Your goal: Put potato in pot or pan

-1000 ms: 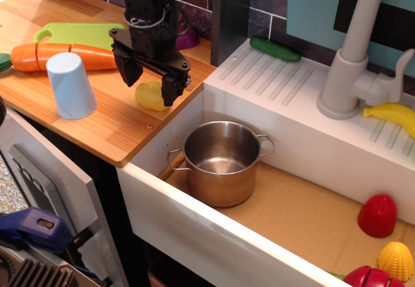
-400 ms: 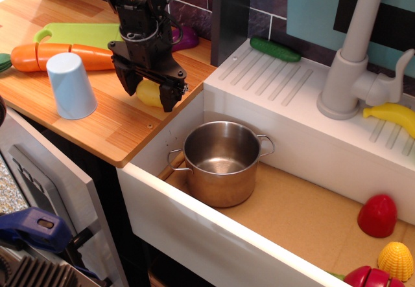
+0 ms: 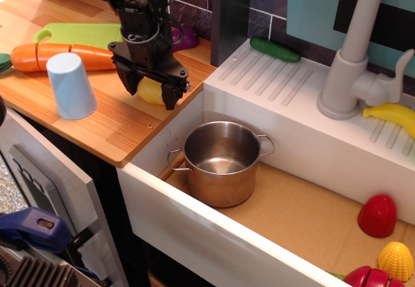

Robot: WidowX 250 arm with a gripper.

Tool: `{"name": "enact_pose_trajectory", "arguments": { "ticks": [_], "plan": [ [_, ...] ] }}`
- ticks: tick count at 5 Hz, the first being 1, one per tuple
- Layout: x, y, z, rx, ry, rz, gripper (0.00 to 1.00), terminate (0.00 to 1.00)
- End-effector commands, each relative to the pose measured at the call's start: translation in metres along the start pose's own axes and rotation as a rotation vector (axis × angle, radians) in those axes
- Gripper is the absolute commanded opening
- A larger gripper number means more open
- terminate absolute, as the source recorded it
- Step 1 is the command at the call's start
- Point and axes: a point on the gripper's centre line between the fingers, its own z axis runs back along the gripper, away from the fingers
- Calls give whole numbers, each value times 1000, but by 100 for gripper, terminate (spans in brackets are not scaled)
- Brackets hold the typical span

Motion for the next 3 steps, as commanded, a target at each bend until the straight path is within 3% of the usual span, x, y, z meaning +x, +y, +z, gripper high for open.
{"name": "enact_pose_trajectory", "arguments": {
  "ticks": [1, 2, 3],
  "plan": [
    [5, -28, 37, 51, -36, 23, 0, 0],
    [3, -51, 47, 52, -29, 38, 0, 0],
    [1, -71, 41, 16, -38, 51, 0, 0]
  ]
}}
